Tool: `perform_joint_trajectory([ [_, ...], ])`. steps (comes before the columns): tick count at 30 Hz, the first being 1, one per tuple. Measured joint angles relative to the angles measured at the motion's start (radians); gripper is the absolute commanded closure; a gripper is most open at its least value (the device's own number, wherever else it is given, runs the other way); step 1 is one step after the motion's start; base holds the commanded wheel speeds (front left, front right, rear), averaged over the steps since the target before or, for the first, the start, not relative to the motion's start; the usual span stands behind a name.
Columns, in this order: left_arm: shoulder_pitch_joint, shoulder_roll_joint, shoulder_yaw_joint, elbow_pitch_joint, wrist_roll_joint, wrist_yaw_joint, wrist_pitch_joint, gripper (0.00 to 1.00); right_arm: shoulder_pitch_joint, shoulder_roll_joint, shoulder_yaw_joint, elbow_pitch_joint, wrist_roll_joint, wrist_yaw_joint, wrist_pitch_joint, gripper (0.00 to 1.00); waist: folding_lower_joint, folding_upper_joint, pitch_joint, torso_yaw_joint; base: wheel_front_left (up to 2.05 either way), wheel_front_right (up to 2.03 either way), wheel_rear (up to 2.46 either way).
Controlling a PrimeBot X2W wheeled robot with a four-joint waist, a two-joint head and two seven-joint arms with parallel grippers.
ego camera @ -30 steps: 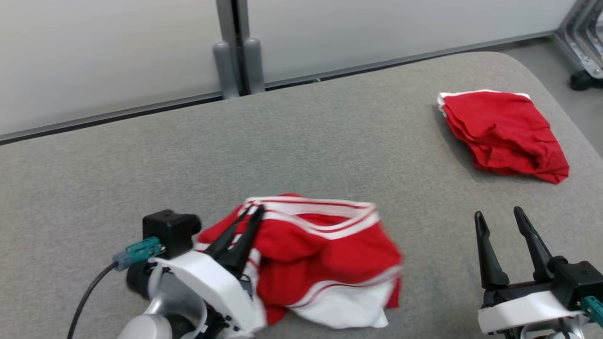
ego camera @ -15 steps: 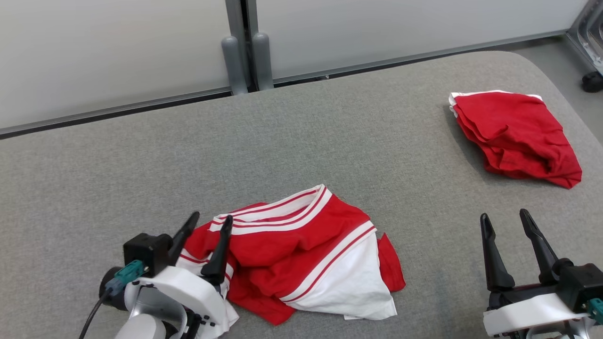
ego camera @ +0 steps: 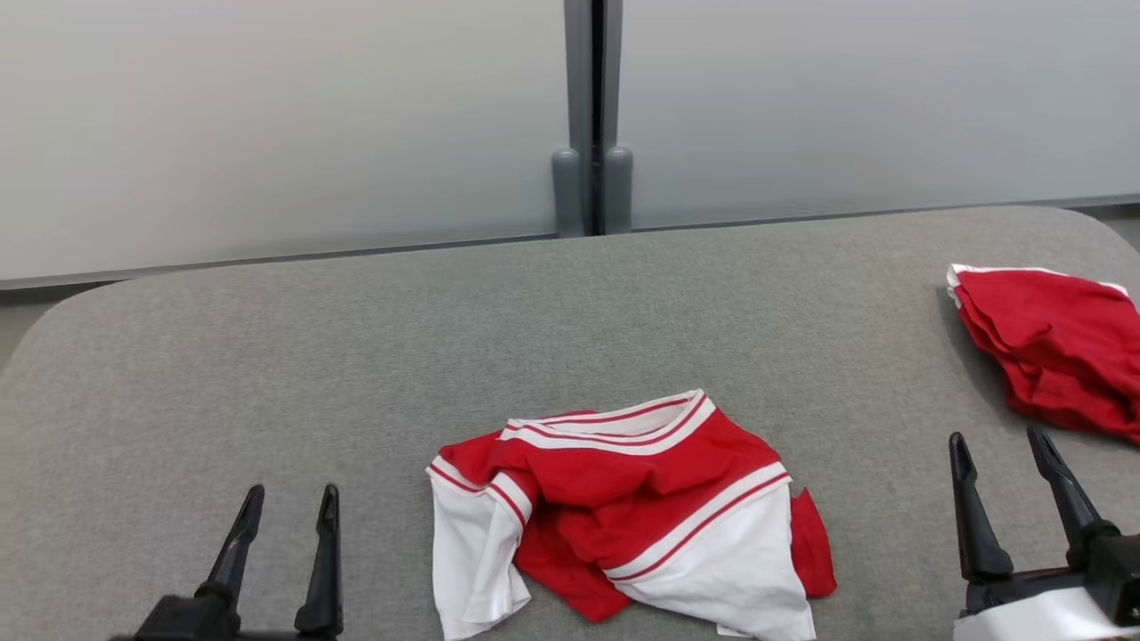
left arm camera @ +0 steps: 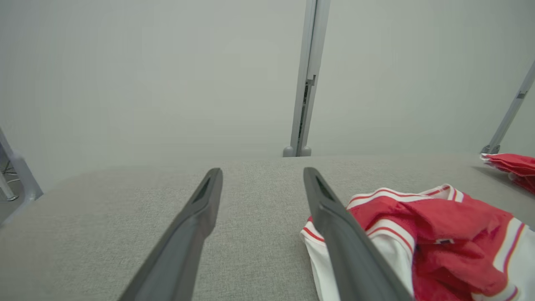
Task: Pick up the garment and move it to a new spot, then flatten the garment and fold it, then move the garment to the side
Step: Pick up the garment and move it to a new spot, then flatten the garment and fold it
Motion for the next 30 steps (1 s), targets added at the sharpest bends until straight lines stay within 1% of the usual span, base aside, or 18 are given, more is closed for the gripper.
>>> perform_joint_trajectory([
  [2,0.050,-0.033,0.039,-0.014,0.023,-0.013,0.000,0.00,0.017,-0.001,-0.008,0.005,0.000,0.000,0.000,0.00,0.0000,0.0000,-0.013,0.025,0.00,0.00,0.00],
  [4,0.088,-0.058,0.077,-0.026,0.048,-0.037,0.000,0.00,0.030,0.000,-0.013,0.011,0.009,0.000,0.000,0.00,0.0000,0.0000,-0.026,0.047,0.00,0.00,0.00],
  [9,0.145,-0.107,0.149,-0.037,0.099,-0.089,0.000,0.00,0.069,0.000,-0.030,0.032,0.040,0.000,0.000,0.00,0.0000,0.0000,-0.056,0.085,0.00,0.00,0.00],
  [12,0.155,-0.122,0.172,-0.037,0.115,-0.117,0.000,0.00,0.076,0.000,-0.030,0.041,0.050,0.000,0.000,0.00,0.0000,0.0000,-0.065,0.097,0.00,0.00,0.00],
  [17,0.154,-0.137,0.199,-0.037,0.134,-0.142,0.000,0.00,0.076,0.000,-0.022,0.050,0.056,0.000,0.000,0.00,0.0000,0.0000,-0.066,0.098,0.00,0.00,0.00],
  [25,0.152,-0.142,0.213,-0.029,0.147,-0.163,0.000,0.00,0.074,0.000,-0.009,0.055,0.061,0.000,0.000,0.00,0.0000,0.0000,-0.062,0.090,0.00,0.00,0.00],
  [27,0.147,-0.142,0.198,-0.016,0.138,-0.171,0.000,0.00,0.069,0.000,-0.002,0.056,0.061,0.000,0.000,0.00,0.0000,0.0000,-0.057,0.085,0.00,0.00,0.00],
  [30,0.099,-0.143,0.143,0.009,0.126,-0.183,0.000,0.00,0.058,0.000,0.013,0.054,0.060,0.000,0.000,0.00,0.0000,0.0000,-0.046,0.074,0.00,0.00,0.00],
])
